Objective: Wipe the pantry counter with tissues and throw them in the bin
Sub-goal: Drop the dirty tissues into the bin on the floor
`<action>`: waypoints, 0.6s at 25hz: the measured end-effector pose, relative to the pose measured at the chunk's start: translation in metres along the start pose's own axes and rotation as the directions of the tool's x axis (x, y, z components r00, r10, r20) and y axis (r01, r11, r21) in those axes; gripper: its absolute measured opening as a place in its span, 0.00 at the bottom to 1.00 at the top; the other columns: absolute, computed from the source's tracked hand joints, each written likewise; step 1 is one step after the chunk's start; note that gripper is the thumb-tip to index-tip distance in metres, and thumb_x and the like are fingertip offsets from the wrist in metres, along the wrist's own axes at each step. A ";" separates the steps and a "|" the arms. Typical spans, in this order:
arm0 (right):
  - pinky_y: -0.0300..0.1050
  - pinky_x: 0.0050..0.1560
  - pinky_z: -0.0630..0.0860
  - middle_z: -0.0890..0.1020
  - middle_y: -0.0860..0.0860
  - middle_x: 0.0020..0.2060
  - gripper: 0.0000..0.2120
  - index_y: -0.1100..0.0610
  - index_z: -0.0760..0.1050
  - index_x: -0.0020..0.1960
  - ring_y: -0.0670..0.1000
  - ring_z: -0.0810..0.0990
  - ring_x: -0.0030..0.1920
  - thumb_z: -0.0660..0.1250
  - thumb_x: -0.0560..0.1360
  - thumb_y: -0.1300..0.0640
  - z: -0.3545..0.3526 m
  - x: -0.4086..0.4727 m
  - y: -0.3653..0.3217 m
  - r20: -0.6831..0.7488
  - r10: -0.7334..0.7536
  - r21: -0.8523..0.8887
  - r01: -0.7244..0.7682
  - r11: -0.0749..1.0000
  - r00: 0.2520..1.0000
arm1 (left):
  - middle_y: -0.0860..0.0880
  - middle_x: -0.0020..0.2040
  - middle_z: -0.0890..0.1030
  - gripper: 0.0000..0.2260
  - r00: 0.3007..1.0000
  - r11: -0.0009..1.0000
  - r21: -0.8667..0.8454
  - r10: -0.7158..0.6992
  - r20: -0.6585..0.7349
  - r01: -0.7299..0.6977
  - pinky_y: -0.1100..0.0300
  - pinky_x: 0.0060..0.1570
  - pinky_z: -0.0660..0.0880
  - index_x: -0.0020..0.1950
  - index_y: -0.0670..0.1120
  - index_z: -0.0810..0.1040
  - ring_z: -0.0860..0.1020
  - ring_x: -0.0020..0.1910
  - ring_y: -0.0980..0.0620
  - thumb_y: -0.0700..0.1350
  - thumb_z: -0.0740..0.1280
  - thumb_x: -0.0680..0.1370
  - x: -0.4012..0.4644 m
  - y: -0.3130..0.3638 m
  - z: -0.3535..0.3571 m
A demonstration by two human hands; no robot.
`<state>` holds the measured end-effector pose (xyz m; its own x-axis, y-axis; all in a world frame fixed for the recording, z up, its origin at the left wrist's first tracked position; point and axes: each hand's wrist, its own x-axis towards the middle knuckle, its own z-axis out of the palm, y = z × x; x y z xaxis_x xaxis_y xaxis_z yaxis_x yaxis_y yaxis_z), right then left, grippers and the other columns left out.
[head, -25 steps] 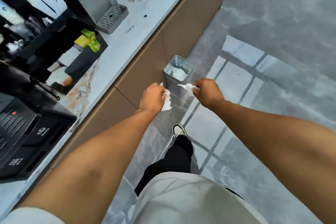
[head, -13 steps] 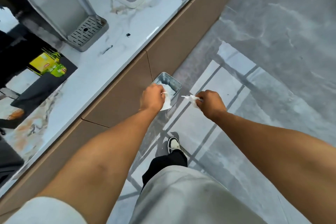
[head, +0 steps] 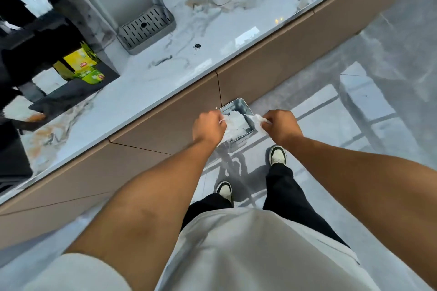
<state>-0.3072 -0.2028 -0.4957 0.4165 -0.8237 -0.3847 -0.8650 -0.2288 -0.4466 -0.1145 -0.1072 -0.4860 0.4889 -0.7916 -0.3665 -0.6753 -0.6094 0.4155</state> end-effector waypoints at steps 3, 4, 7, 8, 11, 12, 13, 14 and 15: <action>0.48 0.39 0.75 0.82 0.59 0.37 0.07 0.60 0.79 0.42 0.61 0.79 0.41 0.67 0.75 0.58 -0.016 0.046 0.014 0.107 -0.085 -0.054 0.091 0.994 0.991 | 0.43 0.50 0.86 0.07 0.991 0.992 -0.023 -0.128 -0.039 0.127 0.50 0.49 0.81 0.51 0.49 0.83 0.82 0.50 0.39 0.45 0.66 0.77 0.008 0.024 0.006; 0.46 0.38 0.73 0.82 0.59 0.35 0.08 0.59 0.77 0.39 0.61 0.79 0.40 0.67 0.75 0.57 -0.022 0.060 0.017 0.152 -0.109 -0.066 0.120 0.991 0.982 | 0.43 0.50 0.86 0.07 0.981 0.983 -0.039 -0.181 -0.062 0.179 0.50 0.49 0.81 0.50 0.48 0.83 0.82 0.50 0.38 0.46 0.66 0.77 0.010 0.034 0.007; 0.42 0.38 0.69 0.81 0.57 0.33 0.10 0.57 0.76 0.36 0.59 0.78 0.39 0.67 0.75 0.56 -0.035 0.090 0.026 0.227 -0.123 -0.054 0.139 0.989 0.966 | 0.43 0.49 0.86 0.07 0.943 0.944 -0.126 -0.319 -0.096 0.307 0.50 0.50 0.81 0.50 0.49 0.83 0.82 0.50 0.38 0.46 0.66 0.77 0.017 0.058 0.015; 0.42 0.38 0.69 0.82 0.57 0.33 0.09 0.58 0.78 0.37 0.59 0.78 0.39 0.67 0.75 0.56 -0.038 0.099 0.029 0.246 -0.141 -0.056 0.159 0.986 0.959 | 0.43 0.49 0.86 0.06 0.926 0.925 -0.163 -0.361 -0.107 0.342 0.50 0.51 0.81 0.49 0.49 0.83 0.82 0.50 0.38 0.46 0.66 0.77 0.021 0.065 0.019; 0.41 0.38 0.68 0.83 0.57 0.35 0.08 0.58 0.80 0.40 0.59 0.79 0.39 0.67 0.74 0.56 -0.038 0.124 0.036 0.315 -0.175 -0.046 0.199 0.979 0.933 | 0.42 0.46 0.86 0.05 0.881 0.875 -0.248 -0.455 -0.129 0.416 0.50 0.50 0.80 0.47 0.47 0.83 0.82 0.49 0.39 0.45 0.68 0.77 0.037 0.075 0.033; 0.39 0.39 0.67 0.83 0.57 0.37 0.07 0.58 0.81 0.40 0.58 0.79 0.39 0.68 0.74 0.56 -0.036 0.131 0.038 0.333 -0.175 -0.035 0.197 0.980 0.927 | 0.41 0.46 0.86 0.05 0.867 0.859 -0.272 -0.481 -0.132 0.434 0.50 0.50 0.80 0.46 0.46 0.83 0.82 0.49 0.39 0.45 0.68 0.77 0.043 0.074 0.040; 0.38 0.40 0.67 0.83 0.57 0.40 0.06 0.57 0.82 0.42 0.56 0.78 0.39 0.68 0.74 0.56 -0.033 0.138 0.041 0.346 -0.170 -0.030 0.192 0.981 0.923 | 0.41 0.46 0.86 0.05 0.851 0.839 -0.301 -0.508 -0.134 0.453 0.49 0.50 0.80 0.46 0.46 0.83 0.82 0.49 0.38 0.45 0.69 0.77 0.049 0.073 0.048; 0.37 0.43 0.67 0.81 0.56 0.44 0.06 0.56 0.83 0.44 0.55 0.77 0.39 0.68 0.74 0.56 -0.029 0.144 0.044 0.347 -0.163 -0.032 0.186 0.982 0.924 | 0.40 0.46 0.86 0.05 0.836 0.820 -0.327 -0.533 -0.133 0.471 0.48 0.50 0.80 0.46 0.46 0.83 0.82 0.49 0.38 0.45 0.69 0.76 0.054 0.071 0.055; 0.37 0.45 0.68 0.78 0.55 0.47 0.06 0.56 0.83 0.48 0.53 0.76 0.40 0.69 0.74 0.55 -0.023 0.150 0.046 0.340 -0.155 -0.038 0.178 0.983 0.928 | 0.40 0.46 0.86 0.04 0.826 0.806 -0.344 -0.549 -0.130 0.481 0.48 0.50 0.80 0.46 0.46 0.83 0.82 0.49 0.38 0.45 0.69 0.76 0.060 0.068 0.063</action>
<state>-0.2910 -0.3490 -0.5558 0.6153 -0.5526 -0.5622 -0.7871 -0.3911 -0.4769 -0.1654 -0.1933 -0.5320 0.8459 -0.3252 -0.4227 -0.1188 -0.8875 0.4451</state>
